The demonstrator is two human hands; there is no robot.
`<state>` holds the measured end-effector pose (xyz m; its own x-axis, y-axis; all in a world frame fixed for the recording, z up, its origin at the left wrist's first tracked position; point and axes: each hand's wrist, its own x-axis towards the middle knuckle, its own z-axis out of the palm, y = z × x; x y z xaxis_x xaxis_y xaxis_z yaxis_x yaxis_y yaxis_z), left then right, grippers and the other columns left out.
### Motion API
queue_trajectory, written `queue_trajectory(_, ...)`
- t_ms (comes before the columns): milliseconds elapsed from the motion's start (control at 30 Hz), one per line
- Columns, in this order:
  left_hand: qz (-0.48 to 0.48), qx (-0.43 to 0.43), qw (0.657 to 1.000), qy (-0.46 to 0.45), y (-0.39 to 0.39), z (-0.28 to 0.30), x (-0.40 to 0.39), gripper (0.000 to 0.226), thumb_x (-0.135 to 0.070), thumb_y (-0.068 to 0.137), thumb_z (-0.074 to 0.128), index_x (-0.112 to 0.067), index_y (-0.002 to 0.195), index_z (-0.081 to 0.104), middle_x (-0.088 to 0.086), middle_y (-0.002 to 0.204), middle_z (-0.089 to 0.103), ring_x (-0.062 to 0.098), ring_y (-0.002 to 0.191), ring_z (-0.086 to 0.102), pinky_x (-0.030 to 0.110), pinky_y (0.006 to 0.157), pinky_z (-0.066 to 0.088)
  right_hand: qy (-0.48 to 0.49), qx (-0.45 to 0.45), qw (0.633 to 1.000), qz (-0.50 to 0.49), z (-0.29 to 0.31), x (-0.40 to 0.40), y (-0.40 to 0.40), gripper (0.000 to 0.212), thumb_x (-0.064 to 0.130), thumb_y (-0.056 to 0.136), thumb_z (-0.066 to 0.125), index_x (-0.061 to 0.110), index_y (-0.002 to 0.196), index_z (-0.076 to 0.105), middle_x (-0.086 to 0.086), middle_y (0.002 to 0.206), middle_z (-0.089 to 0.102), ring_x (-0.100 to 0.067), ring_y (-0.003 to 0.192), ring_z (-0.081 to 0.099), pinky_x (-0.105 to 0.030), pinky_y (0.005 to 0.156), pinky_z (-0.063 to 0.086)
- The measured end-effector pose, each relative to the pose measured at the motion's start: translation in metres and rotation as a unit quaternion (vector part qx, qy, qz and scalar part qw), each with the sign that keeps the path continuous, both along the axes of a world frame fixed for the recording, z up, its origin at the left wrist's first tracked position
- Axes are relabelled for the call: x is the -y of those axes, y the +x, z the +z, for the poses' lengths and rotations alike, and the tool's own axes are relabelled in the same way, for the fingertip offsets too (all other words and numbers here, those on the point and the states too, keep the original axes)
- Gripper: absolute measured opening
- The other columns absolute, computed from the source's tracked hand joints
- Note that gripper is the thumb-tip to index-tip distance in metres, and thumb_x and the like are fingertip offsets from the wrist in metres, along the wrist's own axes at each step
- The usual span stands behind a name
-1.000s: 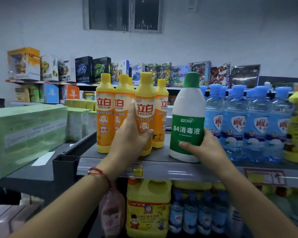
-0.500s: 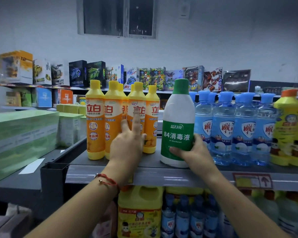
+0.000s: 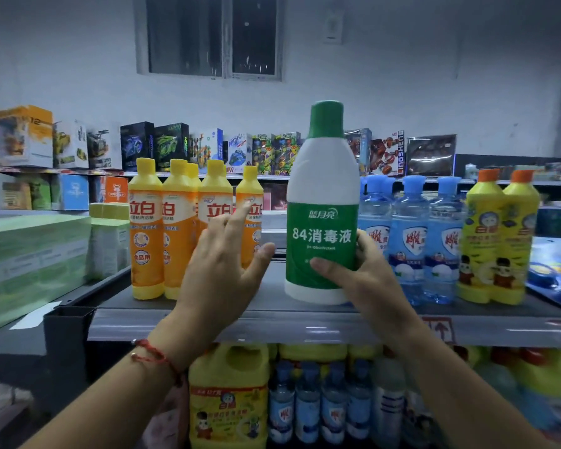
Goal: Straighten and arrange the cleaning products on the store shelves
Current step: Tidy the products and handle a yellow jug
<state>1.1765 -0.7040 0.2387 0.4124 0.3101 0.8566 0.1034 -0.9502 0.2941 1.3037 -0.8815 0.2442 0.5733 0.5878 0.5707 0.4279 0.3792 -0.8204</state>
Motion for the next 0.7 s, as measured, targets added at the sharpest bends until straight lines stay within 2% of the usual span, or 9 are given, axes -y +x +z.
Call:
queue_trajectory(67, -0.195, -0.003, 0.965, -0.177, 0.007, 0.014, 0.042, 0.081, -0.071, 0.085, 0.053, -0.033, 0.154, 0.035, -0.003, 0.138, 0.058, 0.010, 0.122, 0.059, 0.037, 0.102, 0.050, -0.002, -0.011, 0.999, 0.044, 0.003, 0.034, -0.001, 0.042, 0.011, 0.085, 0.076, 0.012, 0.123, 0.059, -0.003, 0.110, 0.076, -0.020, 0.102, 0.074, -0.026, 0.080, 0.059)
queue_trajectory(100, -0.293, -0.006, 0.916, -0.273, 0.014, 0.018, 0.063, 0.084, -0.073, 0.081, 0.057, -0.032, 0.152, 0.039, -0.003, 0.134, 0.063, 0.011, 0.119, 0.064, 0.041, 0.102, 0.052, -0.007, -0.018, 0.998, 0.059, 0.003, 0.052, 0.000, 0.042, 0.016, 0.085, 0.077, 0.012, 0.124, 0.061, -0.005, 0.111, 0.076, -0.023, 0.102, 0.074, -0.029, 0.081, 0.059)
queue_trajectory(233, -0.581, -0.004, 0.639, -0.504, 0.048, -0.006, 0.147, 0.073, -0.055, 0.073, 0.083, -0.010, 0.128, 0.069, 0.017, 0.131, 0.068, 0.033, 0.120, 0.067, 0.049, 0.099, 0.056, -0.087, -0.099, 0.990, 0.058, -0.010, 0.120, 0.022, 0.036, 0.030, 0.082, 0.067, 0.017, 0.115, 0.067, -0.004, 0.110, 0.077, -0.014, 0.100, 0.074, -0.016, 0.069, 0.054)
queue_trajectory(300, -0.616, 0.007, 0.559, -0.555, 0.065, -0.032, 0.190, 0.079, -0.056, 0.056, 0.093, -0.008, 0.117, 0.076, 0.022, 0.132, 0.066, 0.035, 0.118, 0.067, 0.052, 0.100, 0.054, -0.092, -0.175, 0.973, 0.120, -0.034, 0.170, 0.037, 0.034, 0.019, 0.097, 0.059, 0.009, 0.130, 0.059, -0.014, 0.138, 0.061, -0.022, 0.125, 0.060, -0.001, 0.067, 0.045)
queue_trajectory(400, -0.609, 0.016, 0.539, -0.582, 0.098, -0.068, 0.260, 0.080, -0.059, 0.051, 0.093, -0.008, 0.111, 0.078, 0.023, 0.132, 0.066, 0.036, 0.119, 0.064, 0.054, 0.105, 0.051, -0.124, -0.243, 0.953, 0.134, -0.058, 0.230, 0.042, 0.048, 0.012, 0.088, 0.072, 0.005, 0.133, 0.059, -0.017, 0.150, 0.048, -0.038, 0.116, 0.058, -0.023, 0.102, 0.048)
queue_trajectory(467, -0.587, 0.024, 0.527, -0.614, 0.122, -0.085, 0.308, 0.059, -0.052, 0.063, 0.084, -0.007, 0.100, 0.079, 0.021, 0.113, 0.071, 0.033, 0.102, 0.068, 0.048, 0.095, 0.056, -0.050, -0.313, 0.931, 0.183, -0.082, 0.274, 0.043, 0.049, 0.026, 0.075, 0.082, 0.012, 0.121, 0.071, -0.010, 0.137, 0.063, -0.027, 0.110, 0.067, -0.034, 0.096, 0.056)
queue_trajectory(533, -0.575, 0.005, 0.522, -0.630, 0.146, -0.099, 0.352, 0.058, -0.051, 0.067, 0.075, -0.005, 0.103, 0.072, 0.016, 0.096, 0.068, 0.029, 0.085, 0.066, 0.042, 0.082, 0.058, -0.032, -0.353, 0.926, 0.132, -0.116, 0.316, 0.057, 0.039, 0.036, 0.082, 0.071, 0.016, 0.115, 0.076, -0.009, 0.122, 0.072, -0.022, 0.102, 0.072, -0.033, 0.085, 0.059)
queue_trajectory(600, -0.566, -0.015, 0.557, -0.608, 0.172, -0.115, 0.389, 0.075, -0.052, 0.065, 0.080, -0.001, 0.116, 0.061, 0.017, 0.094, 0.061, 0.030, 0.081, 0.062, 0.043, 0.077, 0.056, -0.015, -0.438, 0.897, 0.063, -0.146, 0.353, 0.068, 0.059, 0.039, 0.074, 0.081, 0.014, 0.126, 0.071, -0.012, 0.125, 0.070, -0.025, 0.102, 0.072, -0.036, 0.086, 0.059)
queue_trajectory(700, -0.572, -0.063, 0.668, -0.471, 0.204, -0.132, 0.439, 0.077, -0.043, 0.070, 0.082, -0.005, 0.130, 0.050, 0.013, 0.101, 0.058, 0.030, 0.089, 0.059, 0.049, 0.077, 0.052, 0.051, -0.565, 0.823, 0.034, -0.182, 0.400, 0.072, 0.081, 0.042, 0.061, 0.093, 0.007, 0.129, 0.068, -0.014, 0.117, 0.070, -0.029, 0.091, 0.069, -0.041, 0.084, 0.056)
